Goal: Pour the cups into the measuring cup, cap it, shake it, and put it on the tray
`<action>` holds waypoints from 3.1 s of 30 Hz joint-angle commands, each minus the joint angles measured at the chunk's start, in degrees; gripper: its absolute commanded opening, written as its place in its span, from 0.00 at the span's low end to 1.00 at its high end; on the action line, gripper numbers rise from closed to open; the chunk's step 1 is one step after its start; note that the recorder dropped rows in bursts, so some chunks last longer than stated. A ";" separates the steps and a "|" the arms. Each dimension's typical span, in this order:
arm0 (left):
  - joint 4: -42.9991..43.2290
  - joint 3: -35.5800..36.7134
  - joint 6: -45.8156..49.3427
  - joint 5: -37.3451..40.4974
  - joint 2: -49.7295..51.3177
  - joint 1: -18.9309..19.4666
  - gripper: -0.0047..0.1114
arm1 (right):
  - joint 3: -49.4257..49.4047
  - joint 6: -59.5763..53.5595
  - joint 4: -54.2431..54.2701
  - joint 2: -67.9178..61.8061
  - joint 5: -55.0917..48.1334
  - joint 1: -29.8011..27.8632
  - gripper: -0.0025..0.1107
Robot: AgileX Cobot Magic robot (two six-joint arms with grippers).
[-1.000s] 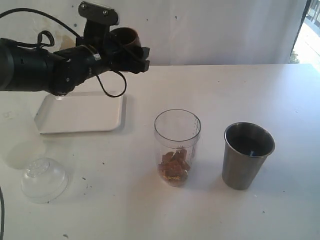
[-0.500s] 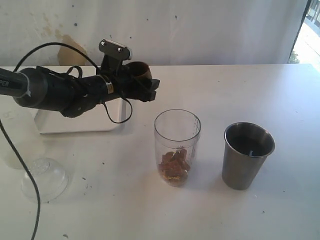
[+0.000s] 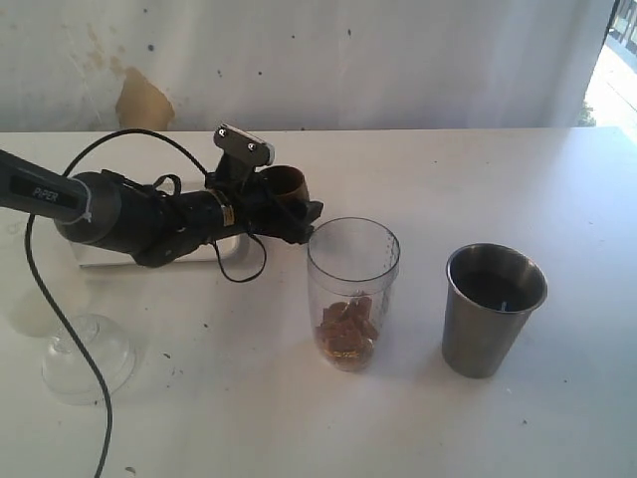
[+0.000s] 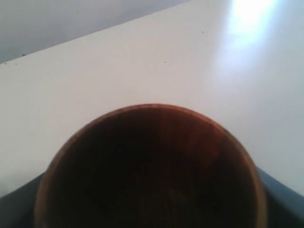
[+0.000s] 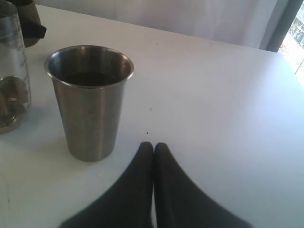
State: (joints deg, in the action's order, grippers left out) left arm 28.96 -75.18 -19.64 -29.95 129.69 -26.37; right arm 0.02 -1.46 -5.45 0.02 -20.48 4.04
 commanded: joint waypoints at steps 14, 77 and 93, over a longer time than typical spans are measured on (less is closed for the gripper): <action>0.24 -0.41 0.39 1.23 -0.13 -0.09 0.94 | -0.02 0.17 -0.42 -0.02 0.42 -0.11 0.02; -14.40 46.17 4.56 38.56 -100.32 -1.73 0.05 | -0.02 0.17 -0.42 -0.02 0.42 -0.11 0.02; -18.68 54.55 4.45 44.63 -116.24 -1.73 0.05 | -0.02 0.17 -0.42 -0.02 0.42 -0.11 0.02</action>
State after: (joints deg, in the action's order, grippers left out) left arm 10.82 -20.97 -14.91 14.40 13.87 -27.91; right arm 0.02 -1.46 -5.45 0.02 -20.48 4.04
